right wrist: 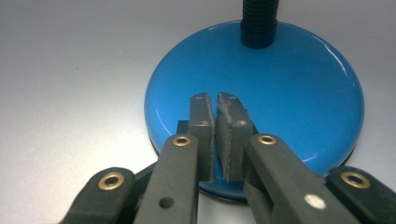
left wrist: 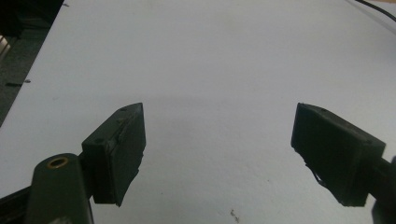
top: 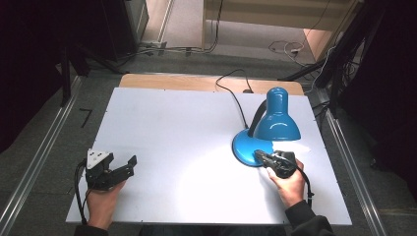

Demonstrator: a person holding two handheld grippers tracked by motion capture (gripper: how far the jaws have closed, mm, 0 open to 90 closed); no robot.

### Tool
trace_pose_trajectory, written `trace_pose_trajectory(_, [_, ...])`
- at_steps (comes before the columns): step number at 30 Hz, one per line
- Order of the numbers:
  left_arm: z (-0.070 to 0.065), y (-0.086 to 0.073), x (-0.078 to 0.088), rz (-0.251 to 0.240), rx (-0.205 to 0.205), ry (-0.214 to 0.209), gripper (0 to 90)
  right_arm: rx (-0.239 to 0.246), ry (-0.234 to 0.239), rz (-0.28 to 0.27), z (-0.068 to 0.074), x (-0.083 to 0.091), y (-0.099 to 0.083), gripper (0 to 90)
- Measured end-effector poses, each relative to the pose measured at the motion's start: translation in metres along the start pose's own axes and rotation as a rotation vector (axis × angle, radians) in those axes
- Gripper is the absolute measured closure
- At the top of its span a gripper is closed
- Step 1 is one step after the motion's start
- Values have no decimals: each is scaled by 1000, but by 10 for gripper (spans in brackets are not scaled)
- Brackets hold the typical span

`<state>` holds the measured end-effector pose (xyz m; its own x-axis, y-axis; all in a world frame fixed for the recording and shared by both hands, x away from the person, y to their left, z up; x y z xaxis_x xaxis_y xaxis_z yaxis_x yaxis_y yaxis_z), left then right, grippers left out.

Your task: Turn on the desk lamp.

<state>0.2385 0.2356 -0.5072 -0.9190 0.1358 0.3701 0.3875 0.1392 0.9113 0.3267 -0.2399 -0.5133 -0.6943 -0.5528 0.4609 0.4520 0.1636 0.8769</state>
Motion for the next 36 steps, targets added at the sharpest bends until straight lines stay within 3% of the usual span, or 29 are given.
trace_pose_trajectory(4, [0,0,0,0,1,0,184,0,-5,-19,-1,3,3,727])
trace_pose_trajectory(13, [0,0,0,-1,0,1,184,10,-51,-5,-5,3,4,309])
trace_pose_trajectory(16, [0,0,0,1,1,0,184,-3,-56,-3,-5,3,5,226])
trace_pose_trajectory(36, [0,-1,0,1,3,1,184,11,-85,-7,-14,15,3,196])
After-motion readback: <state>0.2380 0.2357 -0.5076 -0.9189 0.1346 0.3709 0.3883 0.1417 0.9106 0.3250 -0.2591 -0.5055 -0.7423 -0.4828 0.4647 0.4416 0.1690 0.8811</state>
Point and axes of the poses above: each handheld gripper's, and its own axes: x roughly backward along the jaws, y roughly out of its top, z roughly to its left, the point moved 3 cm from there along -x, roughly forward along the jaws, and after that the axes turned 10 degrees about -z, right-handed, at the moved point
